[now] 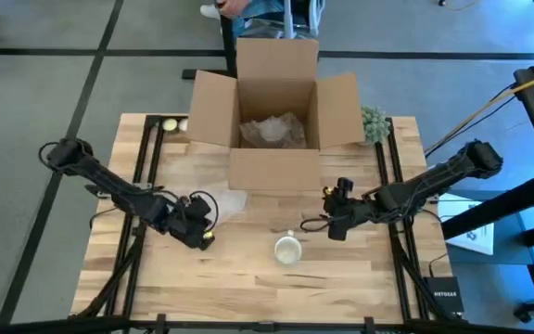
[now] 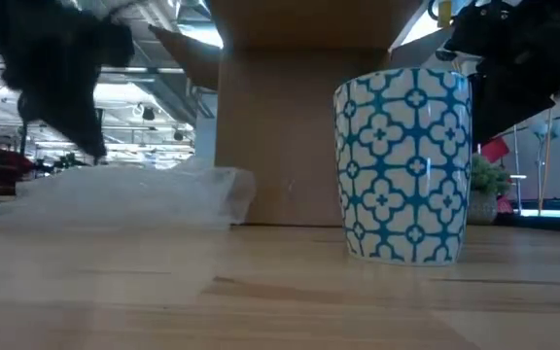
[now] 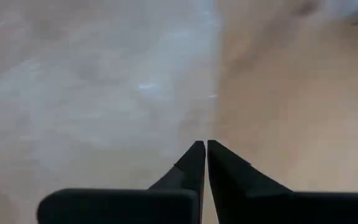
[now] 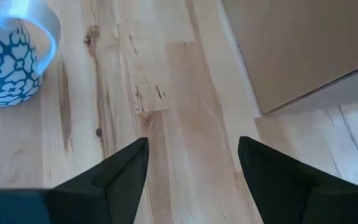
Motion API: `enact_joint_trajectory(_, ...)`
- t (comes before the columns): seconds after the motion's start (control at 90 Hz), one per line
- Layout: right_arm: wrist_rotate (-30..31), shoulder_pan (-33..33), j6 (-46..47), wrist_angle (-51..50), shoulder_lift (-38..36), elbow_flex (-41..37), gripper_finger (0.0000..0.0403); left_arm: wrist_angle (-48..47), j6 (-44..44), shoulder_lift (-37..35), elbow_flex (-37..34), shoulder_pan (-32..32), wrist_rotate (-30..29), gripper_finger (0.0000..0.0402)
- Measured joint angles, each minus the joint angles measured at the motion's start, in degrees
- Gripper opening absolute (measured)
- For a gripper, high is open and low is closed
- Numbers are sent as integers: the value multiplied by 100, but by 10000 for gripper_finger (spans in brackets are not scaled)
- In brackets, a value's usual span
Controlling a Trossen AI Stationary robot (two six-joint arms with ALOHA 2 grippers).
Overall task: Wrap mug
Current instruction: Wrap the mug with the bubble wrap
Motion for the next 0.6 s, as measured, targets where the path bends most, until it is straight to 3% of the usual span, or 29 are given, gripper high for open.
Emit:
enact_joint_trajectory(0.233,-1,0,-2,4,0,0,236,-77,534,0,695,-387,-640,0)
enact_joint_trajectory(0.422,-1,0,-4,4,0,0,236,-989,-72,11,689,-240,-711,0)
enact_joint_trajectory(0.6,-1,0,-83,8,0,0,236,-2244,-901,-15,686,332,-711,25)
